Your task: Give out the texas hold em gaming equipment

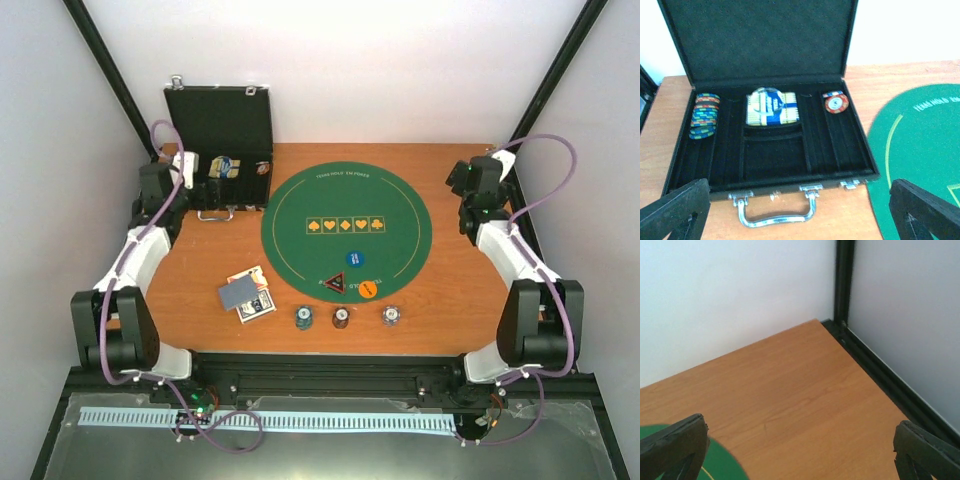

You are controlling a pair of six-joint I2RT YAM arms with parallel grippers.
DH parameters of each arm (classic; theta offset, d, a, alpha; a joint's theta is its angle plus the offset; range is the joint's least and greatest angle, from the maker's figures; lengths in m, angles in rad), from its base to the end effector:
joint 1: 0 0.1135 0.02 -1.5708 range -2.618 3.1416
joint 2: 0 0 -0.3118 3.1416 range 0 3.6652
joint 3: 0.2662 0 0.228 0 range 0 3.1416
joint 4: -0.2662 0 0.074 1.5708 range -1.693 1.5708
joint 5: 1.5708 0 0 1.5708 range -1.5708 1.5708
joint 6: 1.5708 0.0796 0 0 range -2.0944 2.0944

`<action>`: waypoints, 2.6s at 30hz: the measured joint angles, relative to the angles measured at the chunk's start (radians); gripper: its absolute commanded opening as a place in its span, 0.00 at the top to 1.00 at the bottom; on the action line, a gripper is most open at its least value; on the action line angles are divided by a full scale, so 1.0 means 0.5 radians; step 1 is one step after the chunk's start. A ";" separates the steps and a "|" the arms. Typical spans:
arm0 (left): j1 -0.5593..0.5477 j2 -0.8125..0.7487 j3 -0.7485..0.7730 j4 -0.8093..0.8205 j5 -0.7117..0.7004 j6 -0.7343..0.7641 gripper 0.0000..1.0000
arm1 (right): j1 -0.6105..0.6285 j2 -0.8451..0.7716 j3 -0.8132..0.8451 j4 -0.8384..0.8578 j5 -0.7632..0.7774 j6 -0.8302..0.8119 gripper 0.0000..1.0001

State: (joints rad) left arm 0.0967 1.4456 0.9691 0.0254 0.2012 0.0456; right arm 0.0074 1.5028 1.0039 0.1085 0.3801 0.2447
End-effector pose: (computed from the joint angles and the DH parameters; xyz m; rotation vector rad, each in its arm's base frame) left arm 0.3408 0.0171 0.3090 0.0758 2.0125 -0.1128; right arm 0.3577 -0.0269 0.3157 0.4733 1.8787 -0.2049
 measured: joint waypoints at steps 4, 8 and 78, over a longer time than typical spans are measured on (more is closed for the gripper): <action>0.081 -0.113 0.242 -0.591 0.207 0.071 0.00 | -0.080 -0.101 0.143 -0.441 -0.088 0.367 0.00; 0.135 -0.165 0.482 -1.105 0.317 0.123 0.00 | -0.055 -0.187 0.155 -0.642 -0.327 0.426 0.00; 0.155 -0.309 0.739 -2.116 0.291 0.234 0.00 | 1.678 1.257 1.000 -1.236 -0.448 -0.046 0.61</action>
State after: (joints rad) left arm 0.1741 1.2911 1.3388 -1.0328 0.3466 0.1627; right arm 0.8467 2.1315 1.5040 -0.5095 0.1562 0.2218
